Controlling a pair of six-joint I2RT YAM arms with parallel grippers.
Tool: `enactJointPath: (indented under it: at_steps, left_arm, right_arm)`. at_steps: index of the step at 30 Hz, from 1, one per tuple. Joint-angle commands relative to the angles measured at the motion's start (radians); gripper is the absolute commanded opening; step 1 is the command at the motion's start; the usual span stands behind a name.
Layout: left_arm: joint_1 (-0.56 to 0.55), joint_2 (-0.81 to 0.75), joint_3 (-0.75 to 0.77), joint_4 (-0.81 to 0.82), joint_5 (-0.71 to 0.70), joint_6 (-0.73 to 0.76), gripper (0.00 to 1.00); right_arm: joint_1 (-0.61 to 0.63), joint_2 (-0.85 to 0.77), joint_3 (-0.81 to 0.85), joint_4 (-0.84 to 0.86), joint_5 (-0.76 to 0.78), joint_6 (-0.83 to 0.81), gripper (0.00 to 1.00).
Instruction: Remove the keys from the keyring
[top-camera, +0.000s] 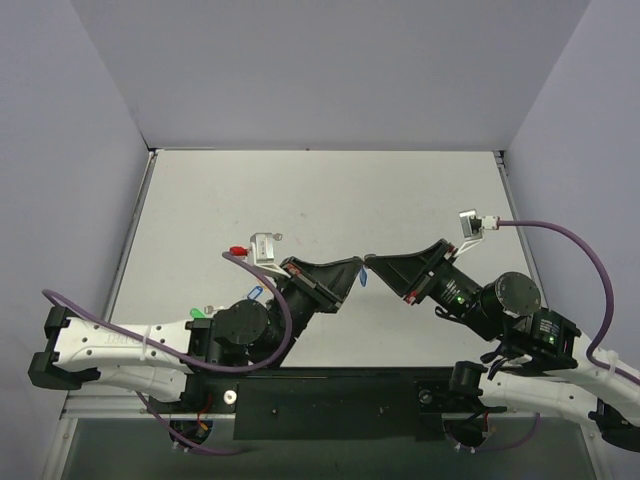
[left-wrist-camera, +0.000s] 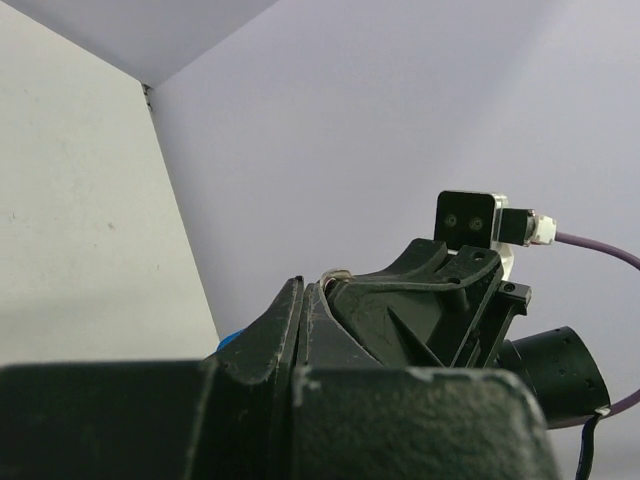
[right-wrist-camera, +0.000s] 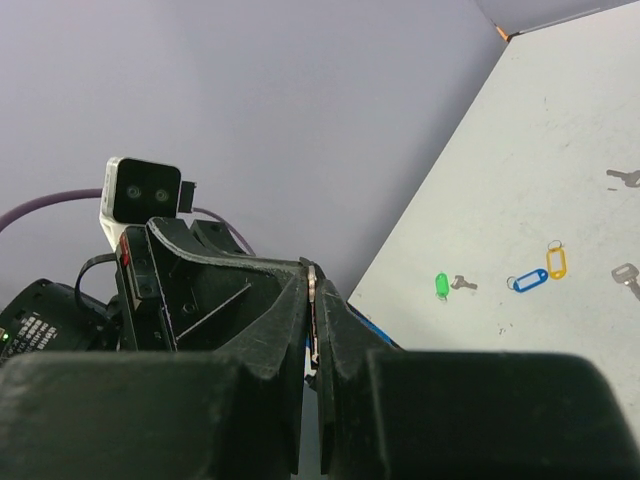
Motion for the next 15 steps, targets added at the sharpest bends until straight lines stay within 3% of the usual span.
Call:
enactJointPath:
  at_steps: [1, 11, 15]
  left_arm:
    - [-0.01, 0.039, 0.061, -0.04, -0.049, -0.029, 0.0]
    - [-0.04, 0.138, 0.224, -0.258, -0.209, -0.034, 0.0]
    - [-0.043, 0.166, 0.272, -0.352, -0.253, -0.04, 0.0]
  right_arm:
    - [0.037, 0.071, 0.037, 0.022, -0.31, -0.029, 0.0]
    - [0.136, 0.18, 0.14, -0.013, -0.482, -0.102, 0.0]
    - [0.254, 0.229, 0.193, -0.007, -0.508, -0.16, 0.0]
